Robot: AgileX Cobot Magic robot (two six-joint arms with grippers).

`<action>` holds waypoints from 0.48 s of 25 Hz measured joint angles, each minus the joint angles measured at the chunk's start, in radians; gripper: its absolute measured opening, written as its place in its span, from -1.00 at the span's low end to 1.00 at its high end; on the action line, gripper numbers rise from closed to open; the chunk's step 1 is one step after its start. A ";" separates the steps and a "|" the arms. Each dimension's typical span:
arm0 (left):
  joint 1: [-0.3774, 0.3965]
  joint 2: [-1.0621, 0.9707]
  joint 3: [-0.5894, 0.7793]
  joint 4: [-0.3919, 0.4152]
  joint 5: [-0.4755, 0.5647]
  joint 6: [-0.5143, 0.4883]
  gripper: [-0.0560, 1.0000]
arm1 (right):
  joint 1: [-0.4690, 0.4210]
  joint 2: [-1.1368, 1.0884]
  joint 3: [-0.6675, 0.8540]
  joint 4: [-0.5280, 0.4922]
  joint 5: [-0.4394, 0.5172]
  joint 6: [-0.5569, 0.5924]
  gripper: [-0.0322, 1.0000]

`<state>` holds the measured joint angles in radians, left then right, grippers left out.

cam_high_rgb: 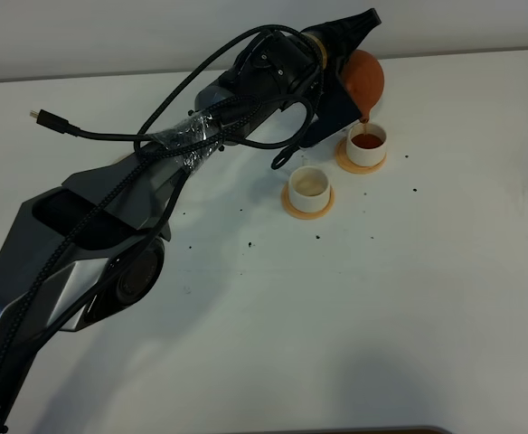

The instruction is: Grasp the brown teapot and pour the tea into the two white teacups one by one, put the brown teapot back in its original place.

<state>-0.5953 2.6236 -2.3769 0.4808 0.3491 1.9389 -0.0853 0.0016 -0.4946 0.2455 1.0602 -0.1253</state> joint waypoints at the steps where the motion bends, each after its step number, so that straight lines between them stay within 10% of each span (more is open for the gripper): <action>1: 0.000 0.000 0.000 0.000 0.000 0.004 -0.68 | 0.000 0.000 0.000 0.000 0.000 0.000 -0.47; 12: 0.000 0.000 0.000 -0.002 -0.027 0.036 -0.68 | 0.000 0.000 0.000 0.000 0.000 0.000 -0.47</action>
<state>-0.5953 2.6236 -2.3769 0.4790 0.3222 1.9749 -0.0853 0.0016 -0.4946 0.2455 1.0602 -0.1253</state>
